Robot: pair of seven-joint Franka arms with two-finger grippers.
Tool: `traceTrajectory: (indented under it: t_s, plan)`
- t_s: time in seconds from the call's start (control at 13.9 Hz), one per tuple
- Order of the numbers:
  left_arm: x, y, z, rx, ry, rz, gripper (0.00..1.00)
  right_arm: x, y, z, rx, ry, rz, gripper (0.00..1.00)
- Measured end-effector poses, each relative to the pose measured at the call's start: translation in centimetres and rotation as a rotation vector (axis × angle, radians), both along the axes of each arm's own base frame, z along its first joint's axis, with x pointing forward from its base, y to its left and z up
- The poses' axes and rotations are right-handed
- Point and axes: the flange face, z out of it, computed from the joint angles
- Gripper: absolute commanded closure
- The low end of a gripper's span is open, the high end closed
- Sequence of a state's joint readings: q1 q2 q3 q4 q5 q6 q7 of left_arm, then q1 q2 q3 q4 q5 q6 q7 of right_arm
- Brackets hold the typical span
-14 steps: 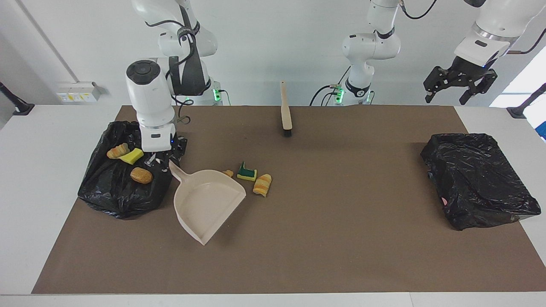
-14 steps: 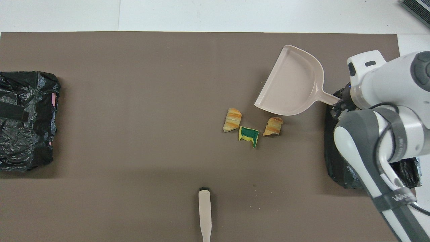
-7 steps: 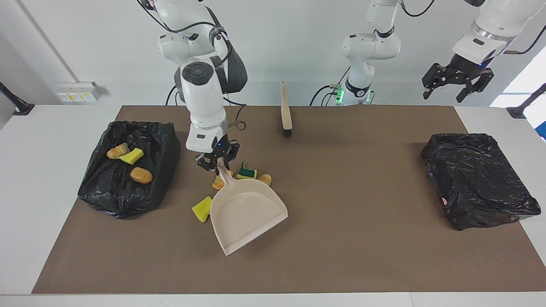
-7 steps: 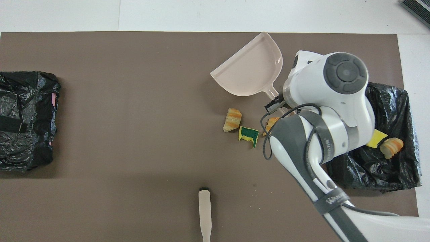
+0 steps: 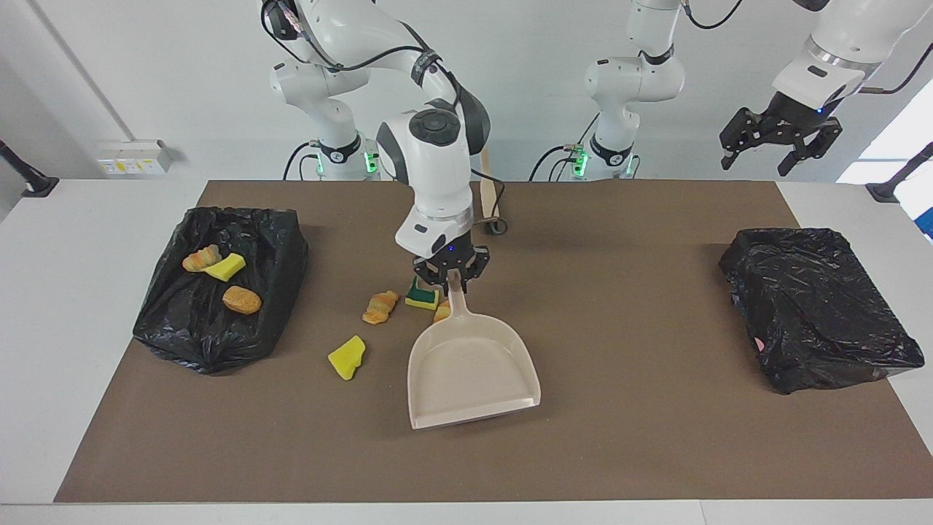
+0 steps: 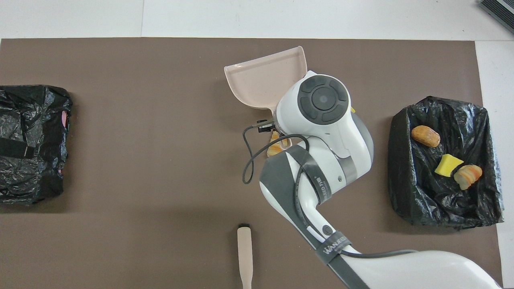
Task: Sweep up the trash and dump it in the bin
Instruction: 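Return the dustpan with the right gripper to the table center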
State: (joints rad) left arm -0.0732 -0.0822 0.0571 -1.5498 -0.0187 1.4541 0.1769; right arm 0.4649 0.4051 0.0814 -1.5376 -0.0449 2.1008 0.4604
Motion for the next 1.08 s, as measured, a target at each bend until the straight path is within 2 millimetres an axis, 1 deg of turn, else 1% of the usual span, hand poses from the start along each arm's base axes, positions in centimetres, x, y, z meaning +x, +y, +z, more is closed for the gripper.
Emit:
traceTrajectory:
  t_s: [0.22,0.36,0.43,0.65,0.72,0.79,0.93,1.08]
  plan:
    - [0.0,0.0,0.0,0.0,0.0,0.0,0.0,0.3,4.2,-2.4,0.055,-0.017,-0.097,1.0]
    - [0.0,0.1,0.0,0.0,0.0,0.001,0.0,0.5,6.0,-4.5,0.082,-0.026,-0.129,1.0]
    - [0.0,0.1,0.0,0.0,0.0,0.003,0.0,0.7,6.5,-5.6,0.086,-0.026,-0.132,1.0]
    - [0.0,0.3,0.0,0.0,0.001,0.006,0.0,1.4,6.6,-8.3,0.095,-0.027,-0.141,1.0]
    - [0.0,0.3,-0.1,0.0,0.002,0.005,0.0,1.5,6.7,-9.1,0.092,-0.02,-0.142,0.88]
    - [0.0,0.2,-0.1,0.0,0.002,0.005,0.0,1.6,6.7,-9.5,0.092,-0.019,-0.142,0.01]
    - [0.0,0.2,-0.1,0.0,0.002,0.004,0.0,1.7,6.8,-9.2,0.097,-0.026,-0.143,0.0]
    - [0.0,0.3,-0.1,0.0,0.002,0.005,0.0,2.1,6.7,-8.1,0.108,-0.043,-0.146,0.0]
